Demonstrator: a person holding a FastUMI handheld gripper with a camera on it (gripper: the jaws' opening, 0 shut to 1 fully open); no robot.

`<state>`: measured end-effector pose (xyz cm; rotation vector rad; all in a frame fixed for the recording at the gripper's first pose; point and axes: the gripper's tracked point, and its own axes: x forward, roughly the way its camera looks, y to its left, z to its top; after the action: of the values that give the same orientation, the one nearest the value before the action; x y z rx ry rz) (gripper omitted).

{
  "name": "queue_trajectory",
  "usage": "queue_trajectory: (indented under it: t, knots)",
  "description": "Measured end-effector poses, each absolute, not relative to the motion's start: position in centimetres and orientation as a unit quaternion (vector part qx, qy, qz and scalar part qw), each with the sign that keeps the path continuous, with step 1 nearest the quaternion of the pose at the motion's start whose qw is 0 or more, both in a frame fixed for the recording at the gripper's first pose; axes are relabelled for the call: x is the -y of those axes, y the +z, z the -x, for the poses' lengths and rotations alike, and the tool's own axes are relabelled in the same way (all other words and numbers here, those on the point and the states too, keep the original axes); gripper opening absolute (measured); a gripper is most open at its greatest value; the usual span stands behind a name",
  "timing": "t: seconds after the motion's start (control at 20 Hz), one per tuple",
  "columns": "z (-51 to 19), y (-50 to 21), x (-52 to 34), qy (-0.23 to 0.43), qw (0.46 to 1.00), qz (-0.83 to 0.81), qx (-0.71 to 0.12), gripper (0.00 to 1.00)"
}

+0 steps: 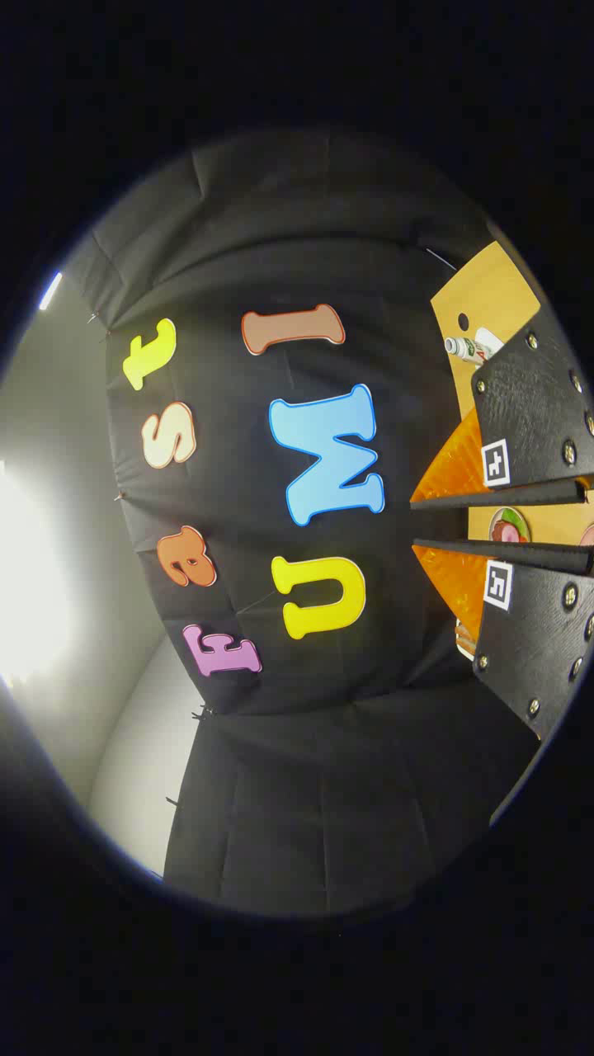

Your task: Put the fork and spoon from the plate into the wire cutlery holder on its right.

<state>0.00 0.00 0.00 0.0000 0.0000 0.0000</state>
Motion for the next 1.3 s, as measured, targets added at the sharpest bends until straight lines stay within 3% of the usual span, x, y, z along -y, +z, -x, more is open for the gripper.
queue_trajectory:
  t: [0.65,1.3]
  knots:
    - [-1.4,-1.6,-3.3,0.051,0.998,-0.019,-0.006,0.19]
    - [-1.3,-1.2,-3.8,0.060,0.998,-0.022,0.008,0.19]
